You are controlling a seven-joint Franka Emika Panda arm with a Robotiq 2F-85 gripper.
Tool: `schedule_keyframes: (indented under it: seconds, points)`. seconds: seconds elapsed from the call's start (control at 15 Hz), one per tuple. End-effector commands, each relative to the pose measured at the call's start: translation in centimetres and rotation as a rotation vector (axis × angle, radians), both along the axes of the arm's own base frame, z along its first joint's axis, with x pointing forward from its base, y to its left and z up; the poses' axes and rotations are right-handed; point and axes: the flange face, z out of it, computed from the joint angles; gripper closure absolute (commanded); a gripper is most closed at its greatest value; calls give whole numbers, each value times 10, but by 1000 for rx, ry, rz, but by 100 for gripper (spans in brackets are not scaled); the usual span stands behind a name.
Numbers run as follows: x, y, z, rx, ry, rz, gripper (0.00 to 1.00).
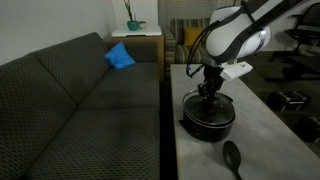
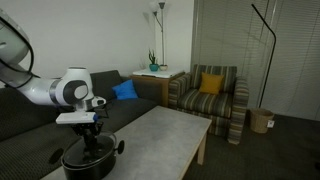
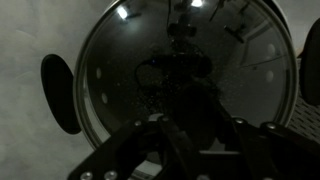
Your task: Take the lid from the table and place it on the black pot
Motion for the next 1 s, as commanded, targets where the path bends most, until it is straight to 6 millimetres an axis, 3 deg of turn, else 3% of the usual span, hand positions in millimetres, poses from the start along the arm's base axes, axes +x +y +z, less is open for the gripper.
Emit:
schedule_keyframes:
  seconds: [0.0,0.67,0.73,0.8,0.93]
  points:
    - [-13,-4,-5,-41,36,-50,85]
    - [-26,-4,-18,-37,72,-90,85]
    - [-26,-4,-18,-37,72,-96,35]
    - [-27,-4,-18,-35,71,-99,34]
    - [-27,-6,-14,-37,70,-114,21]
